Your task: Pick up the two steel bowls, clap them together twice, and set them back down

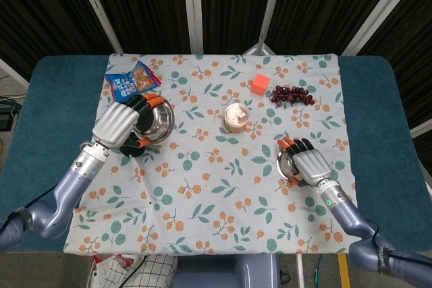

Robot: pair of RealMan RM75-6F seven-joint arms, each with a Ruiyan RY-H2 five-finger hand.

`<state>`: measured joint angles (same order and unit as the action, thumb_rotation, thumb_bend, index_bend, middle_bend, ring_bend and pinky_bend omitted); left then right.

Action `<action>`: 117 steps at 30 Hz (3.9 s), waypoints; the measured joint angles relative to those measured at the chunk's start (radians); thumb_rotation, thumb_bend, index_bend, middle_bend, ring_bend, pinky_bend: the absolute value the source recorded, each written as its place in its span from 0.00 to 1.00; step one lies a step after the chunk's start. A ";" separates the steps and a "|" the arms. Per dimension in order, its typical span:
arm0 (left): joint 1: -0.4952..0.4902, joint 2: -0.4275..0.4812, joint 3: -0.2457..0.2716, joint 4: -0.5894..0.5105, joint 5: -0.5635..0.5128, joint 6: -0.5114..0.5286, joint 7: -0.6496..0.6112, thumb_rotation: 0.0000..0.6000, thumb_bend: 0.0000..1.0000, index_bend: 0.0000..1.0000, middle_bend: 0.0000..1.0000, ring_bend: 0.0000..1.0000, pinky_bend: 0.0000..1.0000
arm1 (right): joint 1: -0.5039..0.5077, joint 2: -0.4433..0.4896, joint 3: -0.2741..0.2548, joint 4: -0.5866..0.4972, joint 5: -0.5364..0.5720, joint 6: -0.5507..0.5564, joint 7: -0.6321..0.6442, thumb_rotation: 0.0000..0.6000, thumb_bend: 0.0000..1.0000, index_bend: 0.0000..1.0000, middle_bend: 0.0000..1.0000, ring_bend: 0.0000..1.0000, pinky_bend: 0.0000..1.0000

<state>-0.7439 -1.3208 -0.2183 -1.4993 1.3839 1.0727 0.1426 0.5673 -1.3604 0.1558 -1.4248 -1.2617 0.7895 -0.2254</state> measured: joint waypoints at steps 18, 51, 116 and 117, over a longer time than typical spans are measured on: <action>-0.031 -0.054 -0.003 0.047 -0.039 -0.023 0.060 1.00 0.31 0.45 0.53 0.41 0.58 | 0.036 0.046 -0.032 -0.010 0.139 -0.064 -0.075 1.00 0.34 0.00 0.00 0.00 0.24; -0.049 -0.112 0.011 0.129 -0.029 -0.025 0.014 1.00 0.31 0.45 0.53 0.41 0.58 | 0.023 0.042 -0.030 -0.018 0.140 0.079 -0.023 1.00 0.35 0.87 0.79 0.86 1.00; -0.232 -0.577 0.003 0.703 0.326 0.418 -0.401 1.00 0.32 0.45 0.53 0.41 0.58 | 0.144 0.318 0.257 -0.355 -0.106 -0.343 1.815 1.00 0.44 0.88 0.80 0.87 1.00; -0.236 -0.583 0.004 0.715 0.327 0.419 -0.409 1.00 0.32 0.45 0.53 0.41 0.58 | 0.144 0.321 0.257 -0.362 -0.102 -0.342 1.811 1.00 0.44 0.88 0.80 0.87 1.00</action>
<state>-0.9799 -1.9040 -0.2140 -0.7844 1.7109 1.4915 -0.2666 0.7112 -1.0399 0.4132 -1.7865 -1.3641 0.4473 1.5854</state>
